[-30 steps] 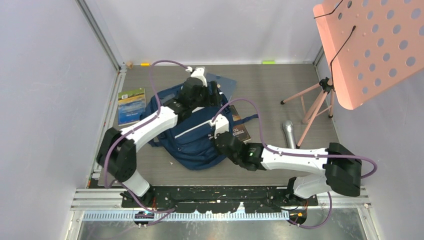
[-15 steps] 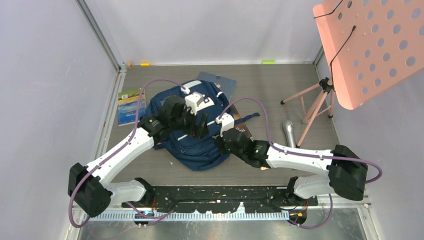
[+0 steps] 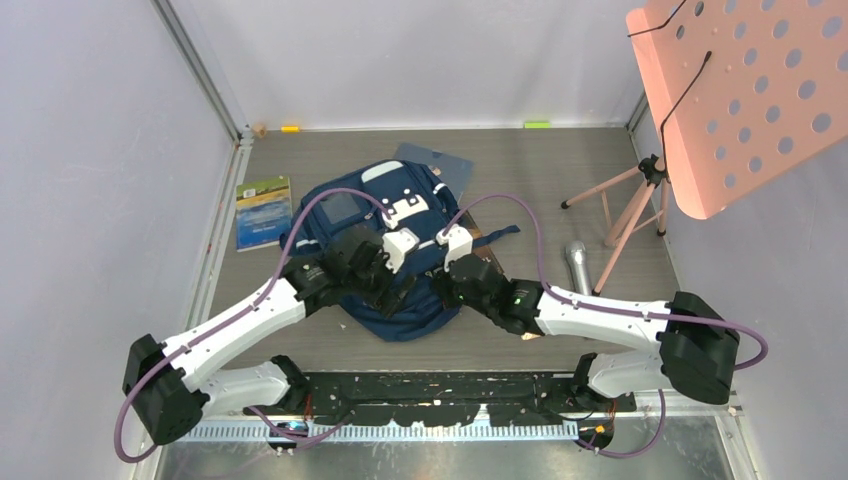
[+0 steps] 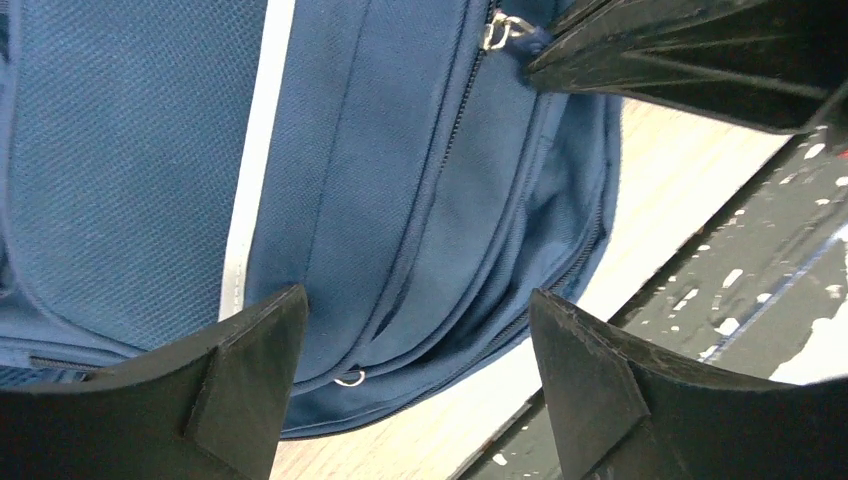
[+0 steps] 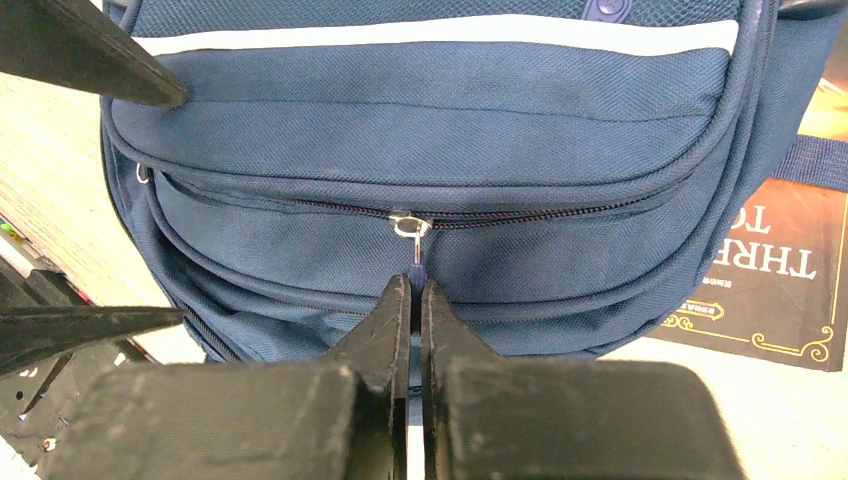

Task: Pack the student bag
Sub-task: Unzip the student bag at the center of the board.

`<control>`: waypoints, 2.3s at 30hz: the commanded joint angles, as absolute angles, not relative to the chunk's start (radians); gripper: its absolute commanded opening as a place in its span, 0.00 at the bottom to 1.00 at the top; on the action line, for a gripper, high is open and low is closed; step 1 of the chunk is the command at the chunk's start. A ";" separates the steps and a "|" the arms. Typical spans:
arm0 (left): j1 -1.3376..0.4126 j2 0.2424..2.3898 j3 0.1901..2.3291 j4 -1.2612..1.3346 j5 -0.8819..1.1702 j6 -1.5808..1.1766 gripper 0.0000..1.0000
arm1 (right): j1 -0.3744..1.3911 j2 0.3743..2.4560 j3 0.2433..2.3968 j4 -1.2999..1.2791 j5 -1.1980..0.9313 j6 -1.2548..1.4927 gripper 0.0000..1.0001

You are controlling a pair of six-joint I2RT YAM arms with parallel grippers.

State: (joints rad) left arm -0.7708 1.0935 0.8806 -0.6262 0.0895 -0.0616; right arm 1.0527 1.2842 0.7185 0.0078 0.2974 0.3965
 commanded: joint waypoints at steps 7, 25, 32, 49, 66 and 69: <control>-0.805 1.130 0.885 -0.599 -0.076 0.029 0.31 | 1.034 1.225 0.697 0.041 0.321 0.411 0.01; -0.838 1.212 0.905 -0.353 0.160 -0.140 0.00 | 1.000 1.181 0.714 -0.052 0.306 0.334 0.00; -0.838 1.289 0.917 -0.122 0.164 -0.255 0.00 | 0.997 1.196 0.738 -0.159 0.265 0.302 0.01; -0.835 1.361 0.970 0.023 0.125 -0.298 0.00 | 1.166 1.255 0.705 -0.016 0.278 0.409 0.01; -0.686 1.034 0.863 -0.355 -0.073 -0.456 0.60 | 1.166 1.216 0.661 -0.032 0.472 0.476 0.01; -0.628 1.015 0.817 -0.346 -0.032 -0.581 0.58 | 1.166 1.225 0.665 -0.032 0.474 0.480 0.00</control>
